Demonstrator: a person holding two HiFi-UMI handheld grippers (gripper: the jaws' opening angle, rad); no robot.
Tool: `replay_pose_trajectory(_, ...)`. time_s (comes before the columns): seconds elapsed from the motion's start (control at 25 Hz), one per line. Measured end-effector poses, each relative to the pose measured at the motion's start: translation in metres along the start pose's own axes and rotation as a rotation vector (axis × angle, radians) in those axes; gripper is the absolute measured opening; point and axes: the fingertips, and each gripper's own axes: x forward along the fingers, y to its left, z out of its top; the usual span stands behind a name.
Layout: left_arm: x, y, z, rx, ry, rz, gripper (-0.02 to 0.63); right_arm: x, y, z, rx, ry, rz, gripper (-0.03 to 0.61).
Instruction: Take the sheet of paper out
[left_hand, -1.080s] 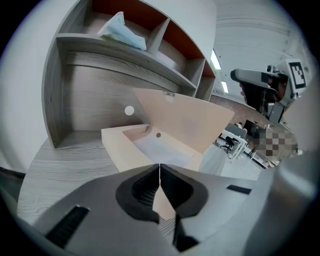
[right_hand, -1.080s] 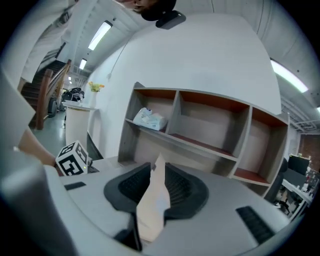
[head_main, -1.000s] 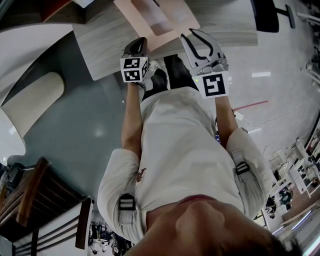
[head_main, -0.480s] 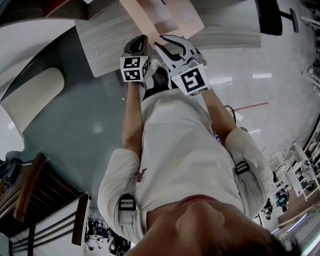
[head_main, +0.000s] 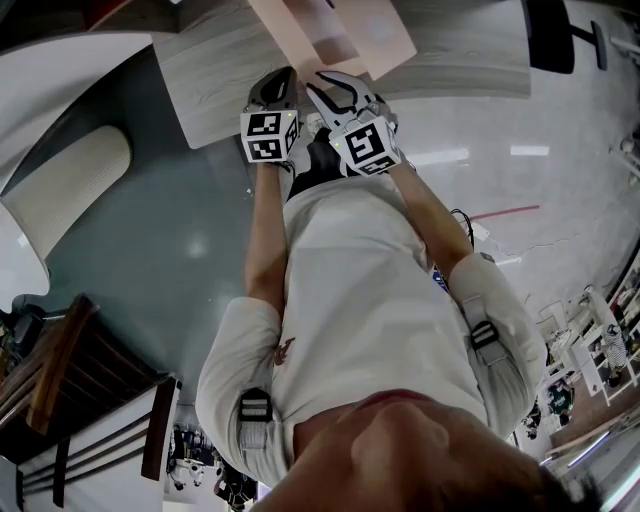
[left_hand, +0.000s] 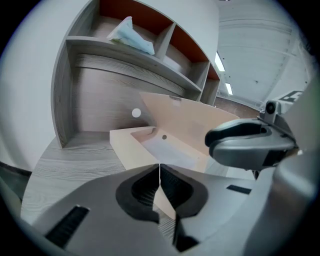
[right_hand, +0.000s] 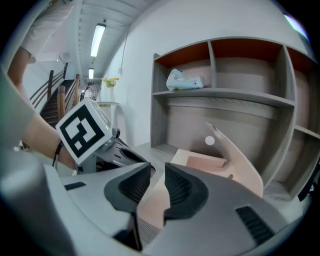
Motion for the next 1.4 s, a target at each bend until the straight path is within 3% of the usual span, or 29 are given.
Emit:
replay_pose_trajectory(0.32,0.013,-0.012,0.007,0.047,-0.008,-0.034,0.025,0.012,-0.044,-0.024,0.007,0.026,-0.100,0.106)
replay_pose_trajectory(0.92,0.057,-0.041,-0.006,0.089,0.063,-0.117,0.028,-0.010,-0.152,-0.019,0.079,0.005,-0.266,0.109)
replay_pose_trajectory(1.12,0.060,-0.045,-0.013,0.069,0.091,-0.143,0.108,-0.017,-0.179,-0.028,0.095,0.030,-0.293,0.133)
replay_pose_trajectory(1.4,0.066,-0.045,-0.022,0.047,0.129,-0.144,0.143,-0.011,-0.210,-0.055,0.131,0.093,-0.287,0.175)
